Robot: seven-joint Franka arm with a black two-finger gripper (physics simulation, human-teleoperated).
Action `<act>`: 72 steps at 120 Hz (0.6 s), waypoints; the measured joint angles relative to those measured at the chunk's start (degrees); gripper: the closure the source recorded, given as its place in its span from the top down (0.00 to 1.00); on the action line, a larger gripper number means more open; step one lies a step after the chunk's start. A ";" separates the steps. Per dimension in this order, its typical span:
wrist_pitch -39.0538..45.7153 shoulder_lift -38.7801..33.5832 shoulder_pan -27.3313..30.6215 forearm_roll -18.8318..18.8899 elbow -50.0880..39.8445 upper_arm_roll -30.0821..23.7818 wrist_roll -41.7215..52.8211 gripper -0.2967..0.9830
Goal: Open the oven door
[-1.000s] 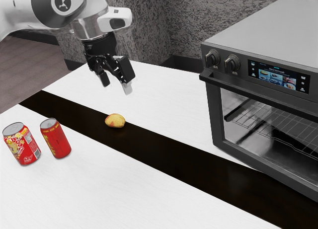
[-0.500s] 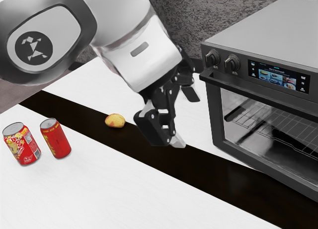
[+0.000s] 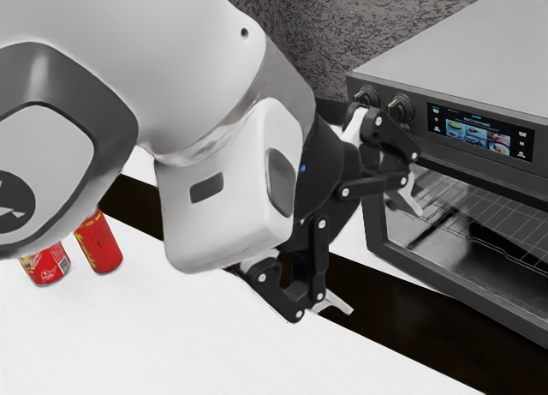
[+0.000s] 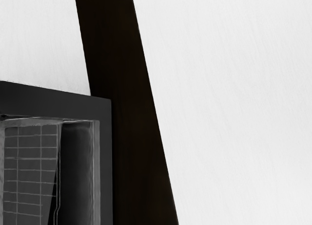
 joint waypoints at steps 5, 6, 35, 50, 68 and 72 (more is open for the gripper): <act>0.52 0.81 0.01 -0.14 0.33 -0.10 0.78 0.77; 0.62 0.98 0.01 -0.16 0.37 -0.12 0.92 0.77; 3.33 7.58 0.29 0.26 3.13 -0.44 4.00 0.77; 4.60 14.17 0.22 2.48 7.41 -1.32 4.77 0.77; 5.77 18.52 0.04 4.53 10.28 -1.59 5.36 0.77; 5.96 19.29 0.09 4.89 10.83 -1.71 5.46 0.77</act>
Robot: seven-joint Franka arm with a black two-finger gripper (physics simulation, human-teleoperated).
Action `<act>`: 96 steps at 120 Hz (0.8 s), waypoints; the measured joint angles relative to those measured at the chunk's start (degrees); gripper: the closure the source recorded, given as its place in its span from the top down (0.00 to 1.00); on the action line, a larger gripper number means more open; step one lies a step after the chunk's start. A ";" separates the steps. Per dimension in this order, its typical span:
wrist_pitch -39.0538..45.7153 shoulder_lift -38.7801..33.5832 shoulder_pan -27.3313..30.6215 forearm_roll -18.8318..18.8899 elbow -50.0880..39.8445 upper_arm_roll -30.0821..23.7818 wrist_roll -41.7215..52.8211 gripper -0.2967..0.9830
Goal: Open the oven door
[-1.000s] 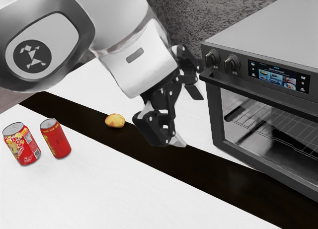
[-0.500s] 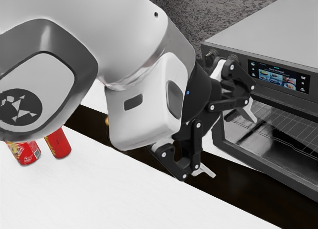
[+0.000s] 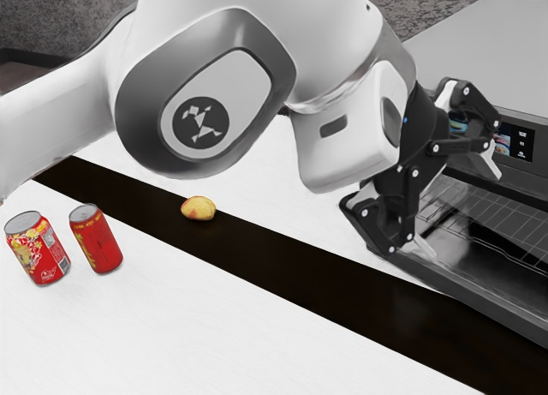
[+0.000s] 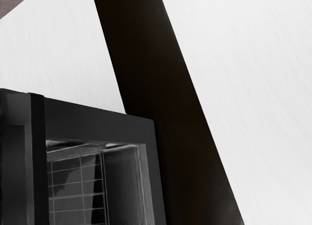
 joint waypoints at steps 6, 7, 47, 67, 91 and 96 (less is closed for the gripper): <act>0.23 0.48 0.17 0.64 0.32 0.07 0.15 0.77; 0.27 0.54 0.19 0.75 0.34 0.11 0.18 0.77; 0.96 4.05 0.89 2.40 1.42 2.06 0.94 0.77; 1.05 7.06 0.85 2.80 3.51 2.13 1.16 0.77; 1.08 10.94 0.72 4.16 6.43 2.06 1.34 0.77; 1.07 11.32 0.66 4.38 6.77 2.06 1.36 0.77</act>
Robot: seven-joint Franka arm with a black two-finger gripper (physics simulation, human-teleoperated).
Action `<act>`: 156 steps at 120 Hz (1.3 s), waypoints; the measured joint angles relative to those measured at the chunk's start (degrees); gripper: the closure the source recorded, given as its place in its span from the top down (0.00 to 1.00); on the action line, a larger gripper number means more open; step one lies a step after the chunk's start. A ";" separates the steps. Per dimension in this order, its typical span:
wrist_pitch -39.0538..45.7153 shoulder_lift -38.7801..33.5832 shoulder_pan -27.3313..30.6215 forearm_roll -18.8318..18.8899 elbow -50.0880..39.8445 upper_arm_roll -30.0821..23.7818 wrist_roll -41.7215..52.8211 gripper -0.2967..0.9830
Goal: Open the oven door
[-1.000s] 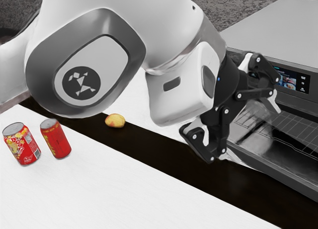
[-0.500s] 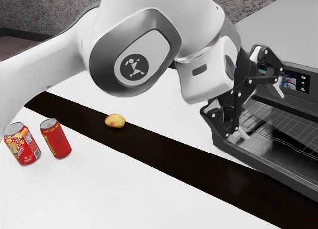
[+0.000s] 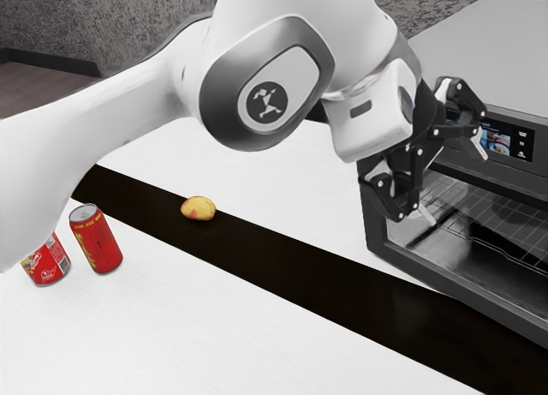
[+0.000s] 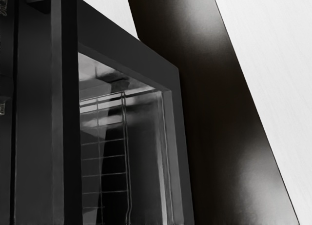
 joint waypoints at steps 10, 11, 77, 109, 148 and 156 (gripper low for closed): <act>0.01 0.39 -0.13 0.30 0.25 0.00 0.05 0.77; 0.02 0.44 -0.14 0.33 0.27 0.00 0.05 0.77; 0.01 4.50 -0.27 1.77 2.61 0.08 0.18 0.77; -0.11 6.03 -0.26 2.04 3.73 0.06 0.22 0.77; -0.07 6.38 -0.21 2.20 2.13 0.04 0.21 0.78; 0.51 2.05 0.15 2.18 -3.89 0.12 0.19 0.77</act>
